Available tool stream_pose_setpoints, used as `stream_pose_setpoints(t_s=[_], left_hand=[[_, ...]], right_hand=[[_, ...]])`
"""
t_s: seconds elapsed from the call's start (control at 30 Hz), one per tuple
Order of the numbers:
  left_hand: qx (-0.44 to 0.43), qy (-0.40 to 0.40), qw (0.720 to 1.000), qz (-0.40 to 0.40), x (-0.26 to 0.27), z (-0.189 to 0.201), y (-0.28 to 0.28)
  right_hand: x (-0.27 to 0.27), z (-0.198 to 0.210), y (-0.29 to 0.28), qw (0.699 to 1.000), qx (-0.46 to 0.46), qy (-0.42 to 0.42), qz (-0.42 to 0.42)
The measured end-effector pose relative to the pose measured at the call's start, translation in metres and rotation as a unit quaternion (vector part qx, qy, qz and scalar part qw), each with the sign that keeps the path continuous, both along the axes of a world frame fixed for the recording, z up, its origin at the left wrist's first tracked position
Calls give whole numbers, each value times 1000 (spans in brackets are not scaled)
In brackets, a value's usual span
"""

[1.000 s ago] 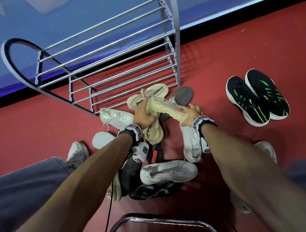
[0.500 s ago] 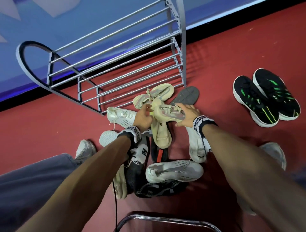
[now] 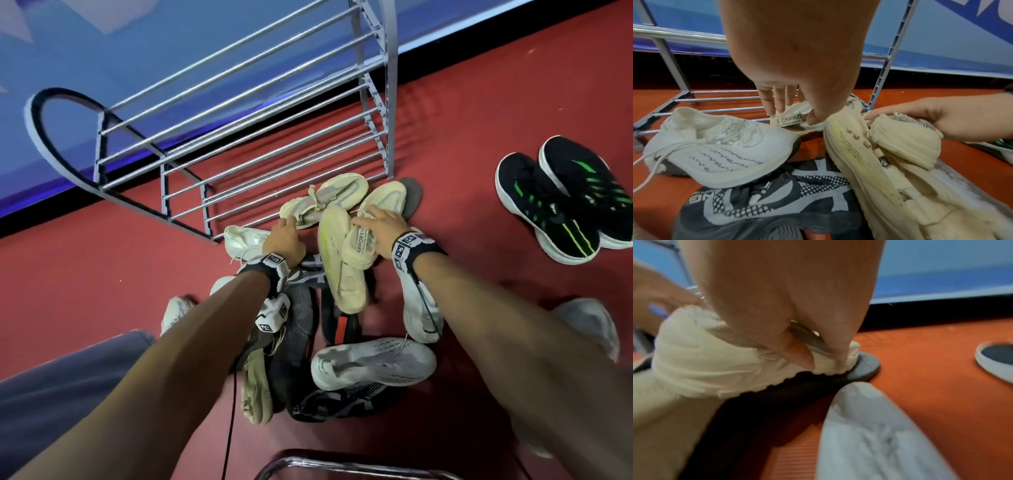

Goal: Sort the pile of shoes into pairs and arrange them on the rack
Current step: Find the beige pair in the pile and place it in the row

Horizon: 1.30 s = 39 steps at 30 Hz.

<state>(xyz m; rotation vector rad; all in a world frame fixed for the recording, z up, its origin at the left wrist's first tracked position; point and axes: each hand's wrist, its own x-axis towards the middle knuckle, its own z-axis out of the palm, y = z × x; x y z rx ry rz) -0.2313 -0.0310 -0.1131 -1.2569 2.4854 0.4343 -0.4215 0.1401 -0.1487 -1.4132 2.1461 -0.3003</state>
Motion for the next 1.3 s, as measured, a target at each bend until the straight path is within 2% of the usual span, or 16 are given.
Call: stream_pose_setpoints(t_s=[0.1, 0.27, 0.37, 0.5, 0.6, 0.7, 0.83, 0.9, 0.97, 1.03, 1.13, 1.23, 1.3], left_hand=[[-37, -15, 999, -34, -14, -12, -7], [-54, -41, 996, -64, -36, -35, -27], [-54, -40, 996, -53, -45, -45, -27], [-68, -44, 996, -26, -49, -51, -25], [-81, -69, 994, -5, -41, -56, -21], [-104, -101, 989, -4, -35, -56, -19], [-45, -27, 999, 16, -30, -41, -18], [-62, 13, 998, 5, -23, -30, -14], [-87, 36, 996, 4, -16, -14, -8], [-82, 54, 995, 16, -9, 0, -3], [-64, 36, 997, 21, 2, 21, 2], [-55, 29, 998, 18, 10, 46, 18], [-14, 55, 996, 68, 12, 61, 36]], right_hand=[[5, -18, -9, 995, 7, -94, -40], [5, -32, -17, 987, -18, -141, -79], [11, -40, -14, 975, -47, -170, -134], [15, -35, -12, 971, -60, -176, -153], [16, -28, -12, 972, -51, -157, -169], [20, -29, -10, 962, -64, -123, -236], [30, -30, 1, 955, -54, 24, -290], [34, -26, 4, 945, -66, 35, -319], [37, -21, 4, 928, -66, 24, -365], [40, -17, 3, 906, -61, -22, -418], [45, -6, 1, 850, -47, -192, -489], [50, -6, -1, 770, -49, -319, -550], [59, 1, 0, 762, -29, -366, -533]])
